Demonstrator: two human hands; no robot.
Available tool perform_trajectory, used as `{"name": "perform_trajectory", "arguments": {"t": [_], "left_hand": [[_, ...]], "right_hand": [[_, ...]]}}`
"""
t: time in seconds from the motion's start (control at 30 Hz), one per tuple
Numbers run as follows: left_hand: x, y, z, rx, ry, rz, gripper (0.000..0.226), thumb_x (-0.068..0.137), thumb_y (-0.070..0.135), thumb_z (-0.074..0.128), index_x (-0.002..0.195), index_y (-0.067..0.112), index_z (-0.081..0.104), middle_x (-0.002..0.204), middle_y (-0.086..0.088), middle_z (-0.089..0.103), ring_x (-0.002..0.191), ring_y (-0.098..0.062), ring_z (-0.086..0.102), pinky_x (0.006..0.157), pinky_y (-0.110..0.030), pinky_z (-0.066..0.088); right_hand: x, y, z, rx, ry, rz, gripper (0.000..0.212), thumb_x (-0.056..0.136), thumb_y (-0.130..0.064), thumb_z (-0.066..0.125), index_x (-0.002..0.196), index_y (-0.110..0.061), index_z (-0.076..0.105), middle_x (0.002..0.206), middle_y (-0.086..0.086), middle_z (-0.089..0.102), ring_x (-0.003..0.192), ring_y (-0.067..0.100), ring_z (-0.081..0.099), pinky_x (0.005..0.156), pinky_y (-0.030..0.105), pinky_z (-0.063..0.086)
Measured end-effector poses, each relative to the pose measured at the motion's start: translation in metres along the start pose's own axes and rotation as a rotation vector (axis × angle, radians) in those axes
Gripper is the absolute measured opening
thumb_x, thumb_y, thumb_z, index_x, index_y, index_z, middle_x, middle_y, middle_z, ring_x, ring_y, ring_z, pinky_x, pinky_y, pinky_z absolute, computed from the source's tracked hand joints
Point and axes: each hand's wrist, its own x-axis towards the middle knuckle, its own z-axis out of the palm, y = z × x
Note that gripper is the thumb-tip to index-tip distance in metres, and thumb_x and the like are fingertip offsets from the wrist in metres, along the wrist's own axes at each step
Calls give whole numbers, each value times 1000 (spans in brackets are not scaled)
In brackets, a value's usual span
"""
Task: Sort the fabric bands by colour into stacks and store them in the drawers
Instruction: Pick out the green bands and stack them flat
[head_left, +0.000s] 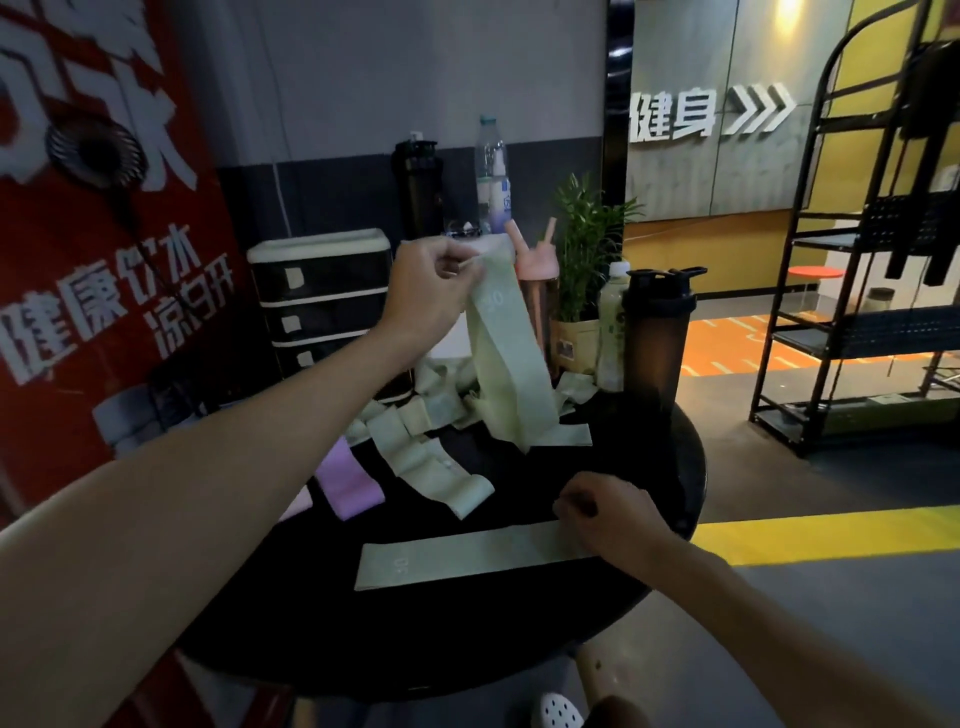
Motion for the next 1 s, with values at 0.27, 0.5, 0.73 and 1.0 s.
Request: {"name": "perform_trajectory", "arguments": {"t": [0.27,0.5,0.73,1.0], "left_hand": [[-13,56,-25,-146,-89,69,15,93,7,66,102,-4,70,90,-18,73,69,-14,67,56,-27,56],[-15,79,-43,-197,-29,29,13,93,6,66,102,-3,69,85,-10,73,65,-9,68,53,-21,53],[-28,55,-62,-196,63,-80,5,92,6,67,89,9,69,77,-6,72,63,-12,69,54,-28,57],[-53,14,-79,-241,225,-265,11,94,6,64,85,11,64,80,-5,68,64,-7,70,56,-22,56]], "right_hand": [[6,-79,-69,726,124,-18,61,83,-44,70,134,-28,40,119,-10,54,110,7,51,83,20,46],[-9,-97,-64,838,-67,-113,18,95,-26,61,101,-11,71,99,5,74,95,20,69,83,33,55],[-26,-70,-53,799,-200,-85,19,96,-23,59,102,-7,69,95,7,75,89,16,70,78,28,52],[-39,-19,-48,754,-185,18,16,90,-13,65,97,1,66,98,16,71,90,26,70,80,35,56]]}}
